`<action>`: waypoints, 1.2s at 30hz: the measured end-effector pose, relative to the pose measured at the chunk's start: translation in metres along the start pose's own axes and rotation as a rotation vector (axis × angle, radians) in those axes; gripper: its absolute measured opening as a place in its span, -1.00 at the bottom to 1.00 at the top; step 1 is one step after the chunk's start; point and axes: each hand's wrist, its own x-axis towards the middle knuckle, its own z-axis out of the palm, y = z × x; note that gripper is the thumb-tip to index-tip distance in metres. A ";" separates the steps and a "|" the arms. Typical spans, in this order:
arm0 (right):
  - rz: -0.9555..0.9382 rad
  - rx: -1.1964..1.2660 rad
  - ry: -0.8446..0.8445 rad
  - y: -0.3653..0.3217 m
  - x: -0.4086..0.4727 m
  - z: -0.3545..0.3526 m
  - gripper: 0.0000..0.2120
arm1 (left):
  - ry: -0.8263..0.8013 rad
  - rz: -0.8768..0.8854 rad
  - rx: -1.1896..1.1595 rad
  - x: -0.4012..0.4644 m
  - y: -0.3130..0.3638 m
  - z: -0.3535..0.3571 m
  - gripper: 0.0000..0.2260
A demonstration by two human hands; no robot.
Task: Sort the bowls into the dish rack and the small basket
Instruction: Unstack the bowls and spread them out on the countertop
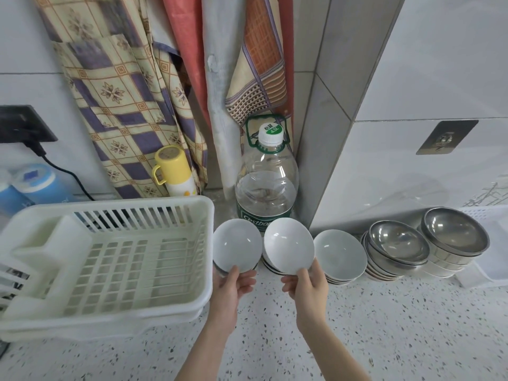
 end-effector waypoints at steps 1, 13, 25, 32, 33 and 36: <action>-0.007 0.003 -0.012 0.000 -0.002 -0.004 -0.58 | -0.017 0.017 -0.011 -0.001 0.000 0.001 -0.69; -0.062 0.059 -0.055 0.001 -0.030 -0.059 -0.52 | -0.147 0.038 -0.041 -0.022 -0.020 -0.004 -0.37; -0.021 -0.012 -0.023 0.022 -0.062 -0.105 -0.53 | -0.077 -0.016 0.016 -0.090 -0.062 -0.024 -0.39; 0.061 -0.129 -0.055 0.039 -0.062 -0.108 -0.49 | 0.030 -0.075 0.088 -0.092 -0.069 -0.039 -0.38; 0.074 -0.144 -0.064 0.041 -0.061 -0.107 -0.48 | 0.041 -0.082 0.088 -0.092 -0.069 -0.040 -0.38; 0.103 -0.187 -0.094 0.046 -0.057 -0.104 -0.44 | 0.063 -0.108 0.071 -0.092 -0.070 -0.042 -0.38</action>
